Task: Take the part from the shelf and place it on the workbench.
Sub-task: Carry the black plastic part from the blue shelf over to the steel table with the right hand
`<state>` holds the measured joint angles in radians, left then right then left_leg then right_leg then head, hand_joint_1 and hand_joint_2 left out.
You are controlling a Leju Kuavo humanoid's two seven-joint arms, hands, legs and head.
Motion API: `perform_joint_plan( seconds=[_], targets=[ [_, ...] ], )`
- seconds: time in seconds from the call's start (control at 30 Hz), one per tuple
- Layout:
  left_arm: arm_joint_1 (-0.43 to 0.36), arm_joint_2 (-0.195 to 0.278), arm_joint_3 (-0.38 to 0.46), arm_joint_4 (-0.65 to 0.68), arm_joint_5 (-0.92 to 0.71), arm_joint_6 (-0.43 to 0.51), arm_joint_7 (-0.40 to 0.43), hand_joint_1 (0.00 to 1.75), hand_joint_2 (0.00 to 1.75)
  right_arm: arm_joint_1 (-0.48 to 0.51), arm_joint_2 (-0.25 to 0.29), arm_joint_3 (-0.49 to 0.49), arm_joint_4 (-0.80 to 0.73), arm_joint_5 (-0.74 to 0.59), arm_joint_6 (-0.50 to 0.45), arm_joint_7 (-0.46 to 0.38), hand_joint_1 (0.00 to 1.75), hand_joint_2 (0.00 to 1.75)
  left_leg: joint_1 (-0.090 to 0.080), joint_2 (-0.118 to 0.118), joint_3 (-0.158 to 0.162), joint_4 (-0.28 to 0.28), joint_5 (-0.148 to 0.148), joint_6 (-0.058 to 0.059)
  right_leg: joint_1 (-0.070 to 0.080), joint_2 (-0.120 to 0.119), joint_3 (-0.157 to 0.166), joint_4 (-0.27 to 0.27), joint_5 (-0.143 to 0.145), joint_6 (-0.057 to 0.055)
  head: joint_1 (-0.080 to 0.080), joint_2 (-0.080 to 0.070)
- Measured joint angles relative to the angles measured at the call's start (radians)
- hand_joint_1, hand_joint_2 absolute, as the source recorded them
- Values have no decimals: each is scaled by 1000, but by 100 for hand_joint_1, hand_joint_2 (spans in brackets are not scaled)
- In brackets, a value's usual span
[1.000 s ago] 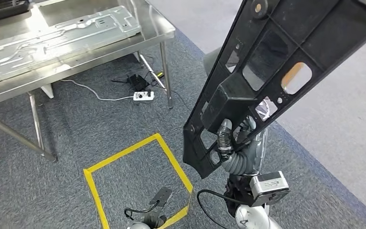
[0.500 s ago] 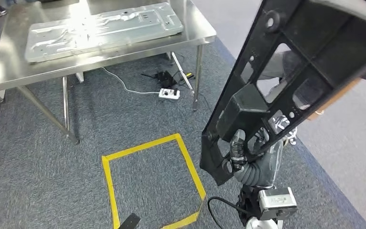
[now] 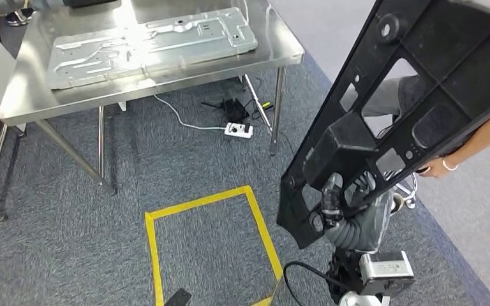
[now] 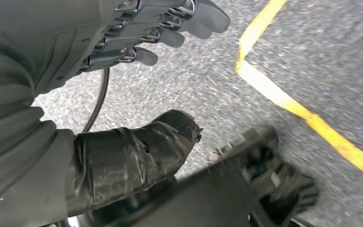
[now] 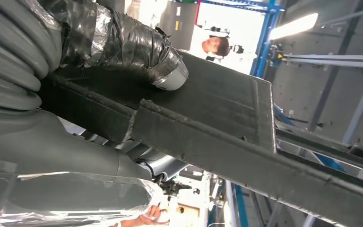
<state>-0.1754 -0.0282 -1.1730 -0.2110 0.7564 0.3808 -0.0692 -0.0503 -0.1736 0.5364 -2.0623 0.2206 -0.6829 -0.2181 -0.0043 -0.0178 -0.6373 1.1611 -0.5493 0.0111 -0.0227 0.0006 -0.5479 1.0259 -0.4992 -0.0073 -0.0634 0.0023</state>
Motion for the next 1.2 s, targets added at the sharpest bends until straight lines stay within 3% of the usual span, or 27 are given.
perform_joint_plan(
  seconds=[0.07, 0.1, 0.13, 0.2, 0.23, 0.27, 0.33, 0.37, 0.4, 0.43, 0.47, 0.5, 0.53, 0.57, 0.63, 0.67, 0.7, 0.77, 0.8, 0.83, 0.9, 0.97, 1.0, 1.07, 1.13, 1.17, 1.2],
  targets=[
    [5, 4, 0, 0, -1, -8, -2, 0, 175, 1, 0, 0, -2, -1, 0, -1, 175, 175, 6, 4, -92, 115, -15, -8, 0, -4, 32, -9, -21, 0, -1, 0],
    [8, 5, 0, 0, 0, -10, -2, 0, 175, 2, 0, 0, -2, -2, 0, -1, 175, 175, 8, 6, -126, 136, 4, -10, 0, -4, 51, -13, -34, 1, -2, 0],
    [11, 6, 0, 0, 0, -11, -3, 0, 175, 2, 0, 0, -2, -2, 0, -1, 175, 175, 10, 8, -143, 119, 46, -10, 0, -4, 72, -17, -48, 3, -2, 0],
    [17, 8, 0, 0, 0, -13, -3, 0, 175, 4, 0, 0, -2, -2, 0, -1, 175, 175, 12, 12, -130, 2, 163, -4, -1, -3, 119, -31, -78, 9, -1, 0],
    [19, 10, 0, 0, 1, -14, -3, 0, 175, 4, 0, 0, -2, -2, 0, 0, 175, 175, 8, 15, -114, -46, 201, 1, -2, -3, 138, -41, -90, 13, 2, 0],
    [21, 12, 0, 0, 1, -14, -3, 0, 175, 5, -1, 0, -3, -3, 0, 0, 175, 175, 3, 17, -97, -82, 216, 8, -3, -2, 154, -54, -99, 20, 3, 0],
    [22, 14, 0, 0, 1, -14, -2, 0, 175, 7, -1, 0, -5, -5, 0, 3, 175, 175, -10, 18, -65, -107, 180, 23, -5, -2, 182, -70, -106, 37, 5, 0],
    [20, 16, 0, 0, 1, -14, -2, 0, 175, 7, -2, 0, -7, -6, 0, 5, 175, 175, -12, 15, -47, -122, 159, 31, -7, -1, 187, -54, -95, 45, 4, 0],
    [18, 18, 0, 0, 1, -14, -2, 0, 175, 6, -3, 0, -9, -7, 0, 7, 175, 175, -12, 12, -25, -135, 140, 37, -8, -2, 171, -8, -71, 50, 5, 0],
    [16, 20, 0, 0, 1, -14, -3, 0, 175, 5, -5, 0, -10, -7, 0, 8, 175, 175, -9, 9, -4, -145, 126, 43, -8, -2, 132, 61, -40, 54, 8, 0],
    [15, 21, 0, 0, 1, -13, -3, 0, 175, 5, -6, 0, -12, -7, 0, 8, 175, 175, -6, 6, 22, -155, 113, 48, -8, -2, 76, 144, -16, 57, 12, 0],
    [17, 22, 0, 0, 1, -13, -3, 0, 175, 5, -8, 0, -12, -8, 0, 9, 175, 175, -4, 4, 48, -166, 99, 52, -8, -2, 13, 218, -13, 59, 18, 0],
    [18, 22, 0, 0, 2, -13, -3, 0, 175, 6, -9, 0, -12, -9, 0, 9, 175, 175, -3, 2, 73, -172, 84, 55, -7, -2, -43, 266, -32, 60, 22, 0],
    [20, 22, 0, 0, 3, -14, -3, 0, 175, 8, -11, 0, -12, -11, 0, 10, 175, 175, -2, -1, 100, -178, 68, 57, -5, -1, -93, 290, -74, 59, 25, 0],
    [25, 21, 0, 0, 4, -14, -3, 0, 175, 11, -14, 0, -12, -14, 0, 12, 175, 175, -2, -9, 158, -185, 30, 57, -1, -2, -163, 269, -157, 57, 26, 0],
    [27, 21, 0, 0, 4, -15, -3, 0, 175, 12, -16, 0, -13, -16, 0, 12, 175, 175, -1, -14, 190, -187, 8, 56, 2, -2, -187, 231, -165, 54, 26, 0],
    [28, 20, 0, 0, 4, -14, -4, 0, 175, 13, -18, 0, -12, -17, 0, 12, 175, 175, -1, -16, 216, -188, -14, 54, 6, -1, -200, 176, -121, 49, 27, 0],
    [31, 19, 0, 0, 5, -9, -5, 0, 175, 17, -21, 0, -12, -22, 0, 13, 175, 175, -5, -21, 260, -181, -57, 48, 14, 2, -213, 64, 73, 34, 30, 0],
    [32, 18, 0, 0, 5, -4, -5, 0, 175, 20, -22, 0, -12, -25, 0, 15, 175, 175, -7, -23, 273, -179, -77, 42, 16, 5, -214, 35, 153, 25, 29, 0],
    [32, 18, 0, 0, 4, 2, -6, 0, 175, 21, -23, 0, -13, -29, 0, 17, 175, 175, -8, -24, 282, -175, -88, 36, 18, 8, -214, 27, 195, 15, 28, 0],
    [27, 19, 0, 0, 2, 15, -7, 0, 175, 21, -25, 0, -16, -39, 0, 21, 175, 175, -7, -22, 256, -123, -66, 24, 17, 11, -206, 33, 184, -2, 25, 0],
    [20, 20, 0, 0, 0, 21, -6, 0, 175, 20, -25, 0, -18, -47, -1, 22, 175, 175, -5, -11, 175, 6, -15, 13, 12, 9, -185, 17, 168, -14, 24, 0],
    [19, 20, 0, 0, -1, 22, -6, 0, 175, 21, -25, 0, -18, -50, -1, 22, 175, 175, -2, -5, 129, 68, -14, 6, 9, 9, -172, 8, 160, -15, 22, 0],
    [19, 20, 0, 0, -1, 22, -5, 0, 175, 21, -25, 0, -18, -53, -1, 23, 175, 175, 7, 1, 56, 129, -85, -10, 5, 10, -143, 0, 141, -15, 21, 0],
    [20, 20, 0, 0, 0, 22, -4, 0, 175, 21, -25, 0, -18, -56, -1, 24, 175, 175, 14, 4, 21, 112, -152, -20, 0, 12, -117, 0, 120, -10, 21, 0],
    [20, 20, 0, 0, 0, 22, -4, 0, 175, 21, -25, 0, -18, -56, -1, 24, 175, 175, 17, 5, 18, 75, -143, -22, -2, 13, -105, 2, 109, -6, 20, 0],
    [20, 20, 0, 0, 0, 22, -4, 0, 175, 21, -25, 0, -18, -56, -1, 24, 175, 175, 20, 7, 24, 20, -100, -23, -4, 13, -93, 4, 99, -2, 20, 0]
  ],
)
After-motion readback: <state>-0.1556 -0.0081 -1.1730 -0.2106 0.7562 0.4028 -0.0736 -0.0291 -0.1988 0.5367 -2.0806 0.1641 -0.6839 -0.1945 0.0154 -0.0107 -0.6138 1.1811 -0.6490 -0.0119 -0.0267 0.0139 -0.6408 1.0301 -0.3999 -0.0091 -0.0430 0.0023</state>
